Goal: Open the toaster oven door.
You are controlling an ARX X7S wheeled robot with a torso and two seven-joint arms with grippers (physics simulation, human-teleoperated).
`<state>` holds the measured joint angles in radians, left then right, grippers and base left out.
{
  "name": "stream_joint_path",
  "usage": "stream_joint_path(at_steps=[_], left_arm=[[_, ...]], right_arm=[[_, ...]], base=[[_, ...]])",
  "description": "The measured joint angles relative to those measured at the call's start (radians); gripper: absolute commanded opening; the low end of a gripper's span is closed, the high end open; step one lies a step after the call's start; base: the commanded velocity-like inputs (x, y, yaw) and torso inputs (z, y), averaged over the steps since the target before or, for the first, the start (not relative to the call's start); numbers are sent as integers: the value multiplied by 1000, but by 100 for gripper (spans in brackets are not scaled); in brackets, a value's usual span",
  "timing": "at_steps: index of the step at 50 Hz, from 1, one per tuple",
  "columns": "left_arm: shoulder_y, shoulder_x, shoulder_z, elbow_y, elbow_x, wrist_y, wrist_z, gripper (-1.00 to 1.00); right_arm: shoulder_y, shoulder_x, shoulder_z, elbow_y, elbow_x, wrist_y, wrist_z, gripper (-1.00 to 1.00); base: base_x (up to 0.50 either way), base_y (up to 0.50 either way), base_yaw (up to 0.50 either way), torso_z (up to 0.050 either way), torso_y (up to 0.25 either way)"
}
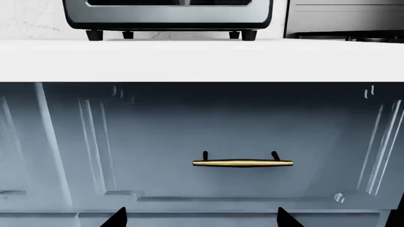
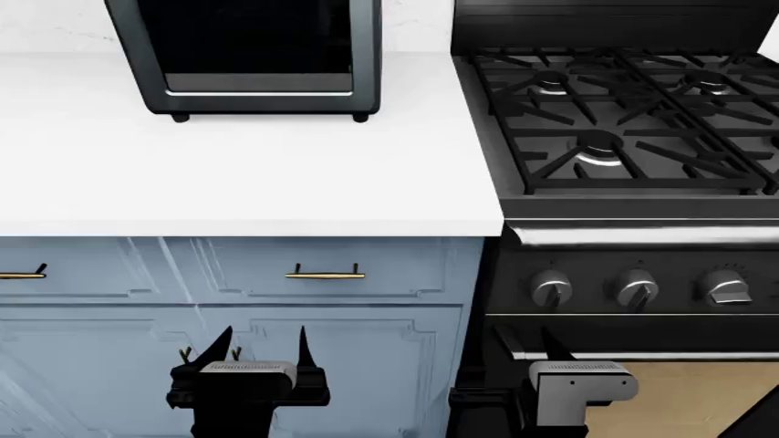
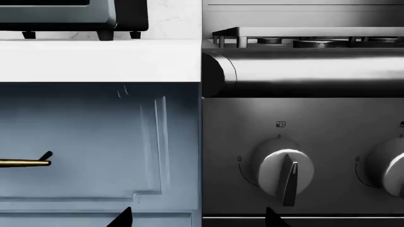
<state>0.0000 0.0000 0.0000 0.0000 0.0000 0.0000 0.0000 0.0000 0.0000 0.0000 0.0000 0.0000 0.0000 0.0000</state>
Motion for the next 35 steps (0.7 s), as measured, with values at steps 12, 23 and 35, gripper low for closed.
stream_joint_path(at_steps=[12,23,35], left_arm=[[7,-25,22,25,-42,-23,-17,100],[13,-52,40,85,-84,-79,-36,100],[-25,-100,56,208,-112,-215,-47,100]], right_arm=[[-2,23,-35,-4,19,8,30,100],[4,47,-68,-19,39,28,53,100],[60,78,-88,-74,69,119,60,100]], base=[[0,0,0,21,0],[0,0,0,50,0],[0,0,0,50,0]])
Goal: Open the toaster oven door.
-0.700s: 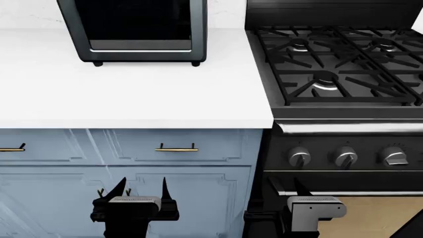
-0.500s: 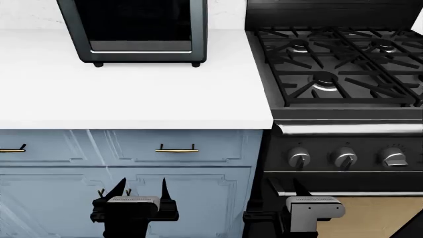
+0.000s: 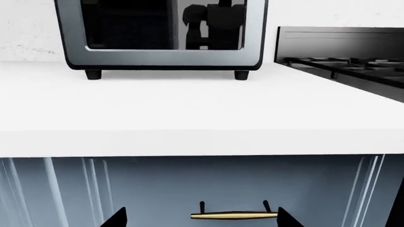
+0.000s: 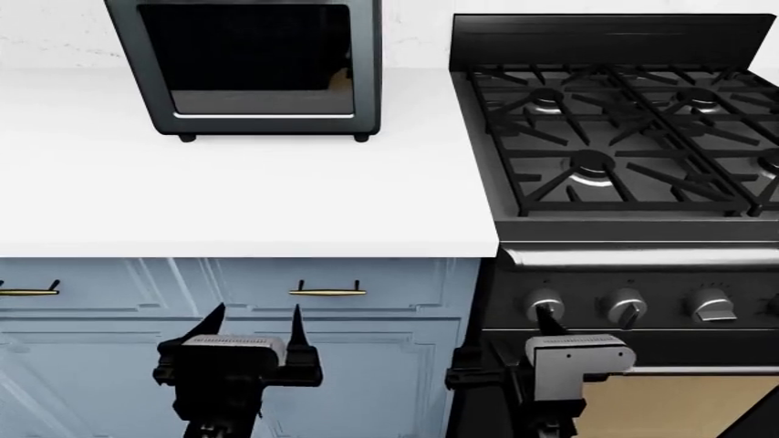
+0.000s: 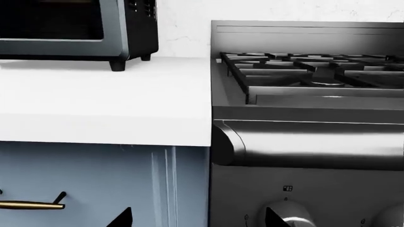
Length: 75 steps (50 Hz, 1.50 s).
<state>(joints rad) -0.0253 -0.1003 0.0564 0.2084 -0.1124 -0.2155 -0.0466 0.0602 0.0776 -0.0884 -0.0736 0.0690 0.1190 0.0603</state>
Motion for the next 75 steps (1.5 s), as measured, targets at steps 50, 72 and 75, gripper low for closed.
stream_joint_path(at_steps=[50,72,75], left_arm=[[-451,-156,-38,291,-146,-628,25,100],[-453,-165,-33,290,-157,-631,20,100],[-453,-166,-31,288,-157,-629,20,100]], right_arm=[[385,89,18,-139,131,428,-3,100],[386,96,3,-129,145,424,6,100],[385,97,2,-126,146,421,6,100]], base=[[79,0,0,28,0],[287,0,0,0,0],[285,0,0,0,0]])
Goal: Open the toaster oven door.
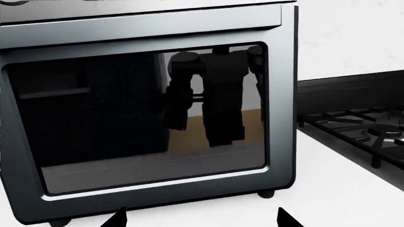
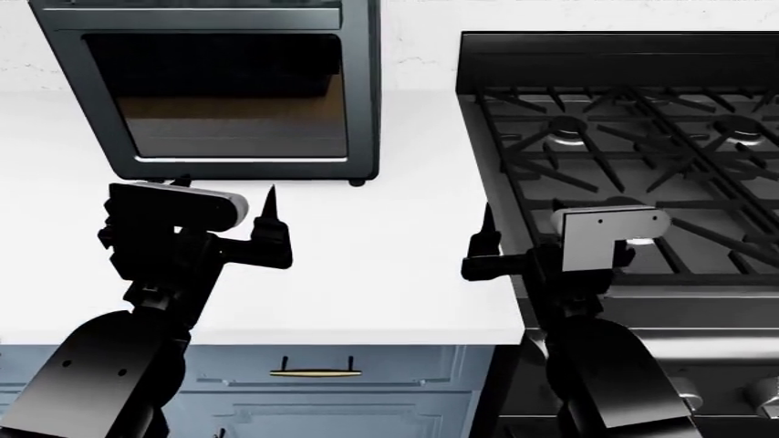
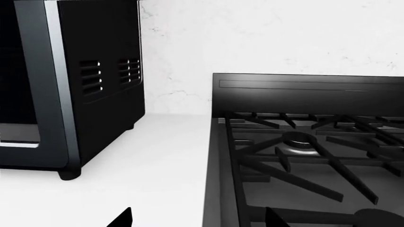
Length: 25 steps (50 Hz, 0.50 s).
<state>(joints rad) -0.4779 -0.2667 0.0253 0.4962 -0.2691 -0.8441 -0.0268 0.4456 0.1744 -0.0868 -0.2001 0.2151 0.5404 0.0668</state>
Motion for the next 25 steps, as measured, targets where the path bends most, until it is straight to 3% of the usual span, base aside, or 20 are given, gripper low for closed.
stream_joint_path(at_steps=[8,14,25], left_arm=[[-9,-45,53,-5,37,26,15,100],[-84,-155,166,1,127,37,67,100],[-337,-368,436,-2,314,21,243,100]], right_arm=[[-4,4,-4,-5,4,-4,4,100],[-12,7,-3,-11,9,-12,6,100],[-27,12,3,-11,24,-31,5,100]], base=[[92,0,0,0,0],[0,0,0,0,0],[0,0,0,0,0]])
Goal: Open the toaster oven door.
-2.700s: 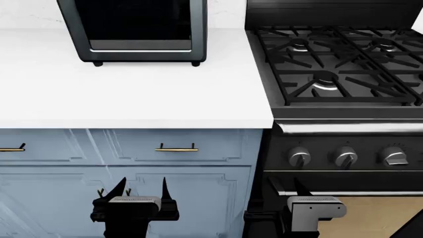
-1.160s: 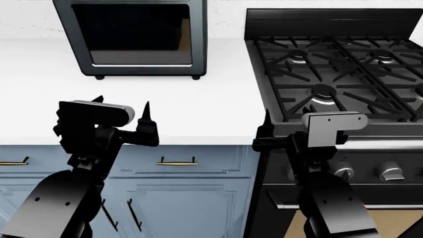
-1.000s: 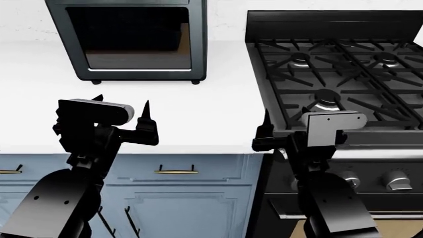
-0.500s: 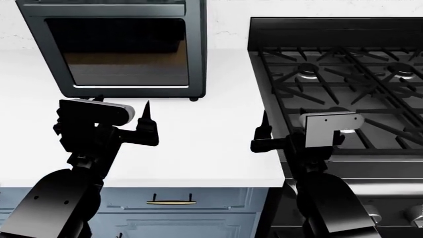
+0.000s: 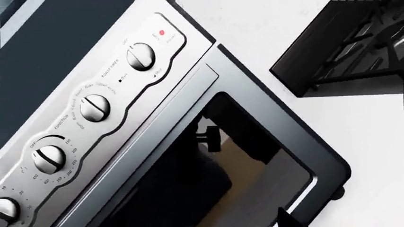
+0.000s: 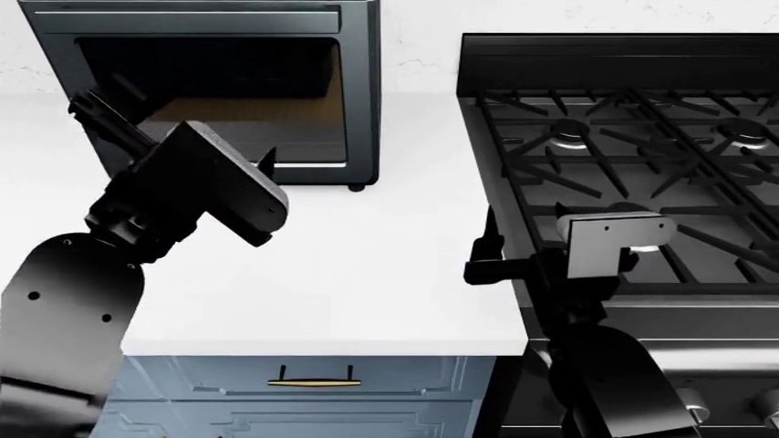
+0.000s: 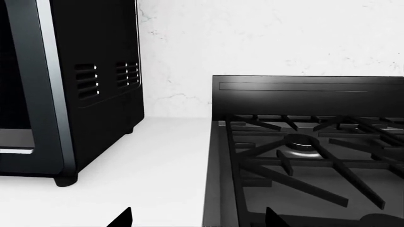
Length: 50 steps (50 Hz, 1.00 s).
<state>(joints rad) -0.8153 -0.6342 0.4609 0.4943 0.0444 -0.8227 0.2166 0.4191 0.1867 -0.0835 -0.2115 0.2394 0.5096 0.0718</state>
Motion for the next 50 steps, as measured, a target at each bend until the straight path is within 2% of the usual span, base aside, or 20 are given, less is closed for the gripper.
stream_joint_path(at_steps=[9,18,32,50], left_arm=[[-182,-112,193,-61,133,56,140,100],[-328,-161,330,-156,233,143,249,100],[-492,-142,449,-343,320,268,332,100],[-607,-78,537,-548,388,369,366,100]], right_arm=[[-8,5,-2,-8,9,-4,0,100],[-10,8,-6,-4,15,-13,0,100],[-10,11,-13,10,24,-25,0,100],[-11,15,-18,28,35,-41,2,100]], base=[[0,0,0,0,0],[0,0,0,0,0],[0,0,0,0,0],[0,0,0,0,0]])
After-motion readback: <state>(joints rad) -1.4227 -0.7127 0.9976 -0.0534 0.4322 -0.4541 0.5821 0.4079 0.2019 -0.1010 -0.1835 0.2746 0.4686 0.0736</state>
